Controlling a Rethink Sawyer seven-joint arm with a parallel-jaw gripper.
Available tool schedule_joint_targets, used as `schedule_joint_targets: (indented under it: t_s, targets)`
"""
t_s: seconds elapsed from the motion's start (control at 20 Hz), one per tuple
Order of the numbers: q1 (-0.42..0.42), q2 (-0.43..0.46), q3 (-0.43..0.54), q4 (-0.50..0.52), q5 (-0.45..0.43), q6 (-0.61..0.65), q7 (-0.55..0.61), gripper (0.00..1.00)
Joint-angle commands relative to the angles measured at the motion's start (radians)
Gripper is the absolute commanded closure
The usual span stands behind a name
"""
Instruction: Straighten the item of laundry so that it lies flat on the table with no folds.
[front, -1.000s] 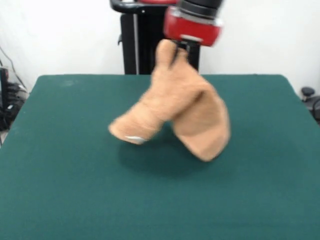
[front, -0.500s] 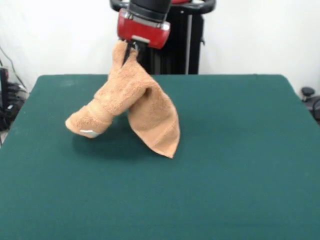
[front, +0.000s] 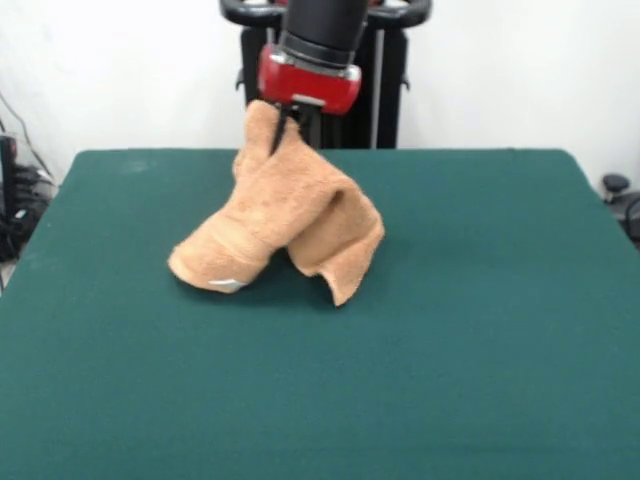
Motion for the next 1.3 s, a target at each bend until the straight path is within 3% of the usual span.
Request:
schedule_joint_targets:
  t_s: [0.05, 0.4, 0.75, 1.0, 1.3]
  targets:
    - [0.147, 0.009, 0.085, 0.027, 0.099, 0.107, 0.235, 1.0]
    - [0.268, -0.018, 0.087, -0.077, 0.259, 0.334, 0.291, 1.0]
    - [0.385, 0.071, 0.049, -0.264, 0.383, 0.465, 0.356, 1.0]
    - [0.415, 0.118, 0.061, -0.337, 0.436, 0.464, 0.356, 1.0]
    - [0.401, 0.162, 0.054, -0.292, 0.416, 0.383, 0.291, 1.0]
